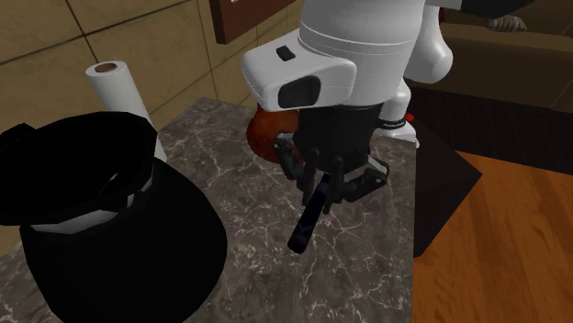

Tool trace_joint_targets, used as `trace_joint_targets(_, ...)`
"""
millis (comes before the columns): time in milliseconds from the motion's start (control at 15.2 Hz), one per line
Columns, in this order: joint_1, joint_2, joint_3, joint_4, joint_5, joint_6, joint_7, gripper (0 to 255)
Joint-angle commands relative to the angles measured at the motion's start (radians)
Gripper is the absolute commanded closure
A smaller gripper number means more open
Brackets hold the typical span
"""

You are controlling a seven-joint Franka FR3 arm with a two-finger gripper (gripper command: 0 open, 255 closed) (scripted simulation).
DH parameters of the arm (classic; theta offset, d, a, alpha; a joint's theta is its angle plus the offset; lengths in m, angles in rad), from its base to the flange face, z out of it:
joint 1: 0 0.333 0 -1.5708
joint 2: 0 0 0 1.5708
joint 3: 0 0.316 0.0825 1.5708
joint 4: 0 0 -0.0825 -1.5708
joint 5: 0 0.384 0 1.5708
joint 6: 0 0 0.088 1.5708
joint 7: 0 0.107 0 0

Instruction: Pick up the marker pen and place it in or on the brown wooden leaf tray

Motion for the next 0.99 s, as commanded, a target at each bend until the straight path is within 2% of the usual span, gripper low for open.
trace_joint_targets(0, -0.034, -0.066, -0.007, -0.079, 0.03, 0.023, -0.04, 255)
trace_joint_targets(396, -0.117, -0.273, -0.058, -0.314, 0.122, 0.078, -0.189, 255)
trace_joint_targets(924, -0.18, -0.497, -0.172, -0.544, 0.187, 0.1, -0.393, 255)
